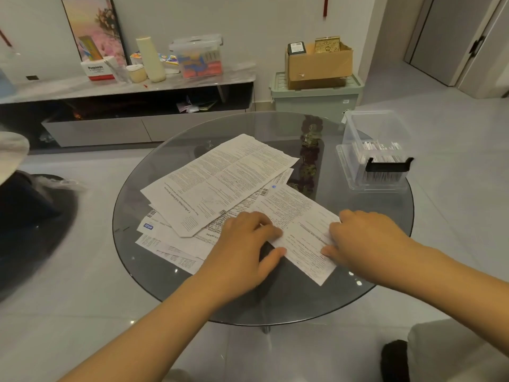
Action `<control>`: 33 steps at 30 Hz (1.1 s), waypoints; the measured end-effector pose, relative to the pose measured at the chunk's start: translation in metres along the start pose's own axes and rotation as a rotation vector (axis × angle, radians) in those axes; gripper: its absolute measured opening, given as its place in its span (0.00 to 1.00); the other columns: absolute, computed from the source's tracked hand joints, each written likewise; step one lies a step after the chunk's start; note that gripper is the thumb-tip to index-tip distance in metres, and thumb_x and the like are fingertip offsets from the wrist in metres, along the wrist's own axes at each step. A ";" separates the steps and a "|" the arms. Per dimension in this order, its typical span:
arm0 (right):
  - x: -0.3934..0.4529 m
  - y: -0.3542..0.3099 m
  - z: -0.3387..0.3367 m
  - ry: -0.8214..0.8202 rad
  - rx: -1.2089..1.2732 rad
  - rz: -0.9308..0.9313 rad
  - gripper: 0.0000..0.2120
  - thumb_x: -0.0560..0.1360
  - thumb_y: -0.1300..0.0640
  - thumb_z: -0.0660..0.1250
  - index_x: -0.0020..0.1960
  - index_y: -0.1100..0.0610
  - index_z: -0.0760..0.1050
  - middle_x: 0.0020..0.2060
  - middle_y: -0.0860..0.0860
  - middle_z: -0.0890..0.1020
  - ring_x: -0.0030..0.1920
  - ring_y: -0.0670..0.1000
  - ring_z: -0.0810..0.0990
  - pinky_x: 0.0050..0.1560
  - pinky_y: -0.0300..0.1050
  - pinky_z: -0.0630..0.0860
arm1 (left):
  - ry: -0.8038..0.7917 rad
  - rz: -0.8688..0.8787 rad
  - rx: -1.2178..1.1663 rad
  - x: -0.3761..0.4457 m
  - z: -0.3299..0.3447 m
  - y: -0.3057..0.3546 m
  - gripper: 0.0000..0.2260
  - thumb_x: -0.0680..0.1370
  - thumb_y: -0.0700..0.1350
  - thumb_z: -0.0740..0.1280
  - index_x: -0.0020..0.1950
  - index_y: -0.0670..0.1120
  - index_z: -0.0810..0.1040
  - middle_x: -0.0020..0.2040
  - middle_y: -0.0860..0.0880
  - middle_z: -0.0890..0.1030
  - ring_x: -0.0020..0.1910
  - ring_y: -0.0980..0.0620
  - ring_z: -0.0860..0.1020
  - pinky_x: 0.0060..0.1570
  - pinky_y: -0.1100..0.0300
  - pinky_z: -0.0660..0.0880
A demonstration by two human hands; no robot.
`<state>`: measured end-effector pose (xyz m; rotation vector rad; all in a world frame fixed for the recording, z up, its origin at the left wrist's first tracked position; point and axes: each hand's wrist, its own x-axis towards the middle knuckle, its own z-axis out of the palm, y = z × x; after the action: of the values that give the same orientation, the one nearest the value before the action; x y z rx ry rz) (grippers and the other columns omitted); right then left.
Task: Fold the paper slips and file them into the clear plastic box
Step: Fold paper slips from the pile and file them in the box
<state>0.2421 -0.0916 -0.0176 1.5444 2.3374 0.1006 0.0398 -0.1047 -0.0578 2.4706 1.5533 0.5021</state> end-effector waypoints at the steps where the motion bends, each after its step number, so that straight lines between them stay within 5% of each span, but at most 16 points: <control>1: -0.003 0.001 0.000 -0.013 0.005 -0.012 0.20 0.80 0.43 0.52 0.59 0.56 0.72 0.51 0.52 0.73 0.46 0.52 0.72 0.42 0.42 0.66 | -0.047 0.039 0.001 -0.001 0.000 0.003 0.26 0.74 0.64 0.54 0.63 0.52 0.76 0.59 0.53 0.74 0.59 0.54 0.69 0.60 0.60 0.59; 6: -0.015 0.014 -0.003 -0.054 0.078 -0.118 0.17 0.77 0.43 0.59 0.55 0.54 0.77 0.48 0.49 0.78 0.44 0.51 0.77 0.41 0.42 0.72 | -0.167 0.057 0.040 -0.005 0.003 0.009 0.36 0.69 0.72 0.49 0.71 0.56 0.65 0.71 0.56 0.64 0.69 0.57 0.59 0.67 0.63 0.53; 11: -0.019 0.021 0.000 -0.055 0.205 -0.187 0.16 0.74 0.42 0.64 0.60 0.45 0.76 0.36 0.41 0.69 0.43 0.46 0.73 0.33 0.32 0.62 | -0.256 0.059 0.091 -0.006 0.002 0.013 0.41 0.65 0.75 0.50 0.75 0.58 0.56 0.76 0.55 0.52 0.73 0.56 0.49 0.71 0.60 0.46; 17: -0.022 0.024 0.007 0.056 0.256 -0.274 0.17 0.74 0.41 0.65 0.60 0.44 0.75 0.57 0.38 0.72 0.59 0.42 0.68 0.52 0.35 0.68 | -0.322 0.061 0.139 -0.003 -0.002 0.018 0.36 0.73 0.69 0.58 0.77 0.56 0.51 0.77 0.54 0.47 0.75 0.56 0.45 0.72 0.60 0.44; 26: -0.023 0.023 0.013 0.149 0.325 -0.340 0.17 0.75 0.41 0.62 0.63 0.41 0.71 0.60 0.38 0.73 0.62 0.42 0.68 0.59 0.37 0.68 | -0.266 0.155 0.106 0.000 -0.006 0.024 0.29 0.73 0.64 0.53 0.71 0.53 0.69 0.73 0.51 0.65 0.74 0.54 0.60 0.69 0.62 0.57; 33: -0.021 0.023 0.012 0.194 0.286 -0.408 0.11 0.78 0.47 0.59 0.55 0.47 0.77 0.52 0.42 0.78 0.53 0.44 0.74 0.55 0.41 0.71 | -0.248 0.176 0.062 -0.002 -0.007 0.023 0.33 0.70 0.68 0.50 0.70 0.55 0.69 0.73 0.53 0.66 0.73 0.56 0.61 0.67 0.64 0.57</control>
<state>0.2736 -0.1024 -0.0183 1.1787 2.8751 -0.1989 0.0556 -0.1163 -0.0444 2.6120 1.2830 0.1645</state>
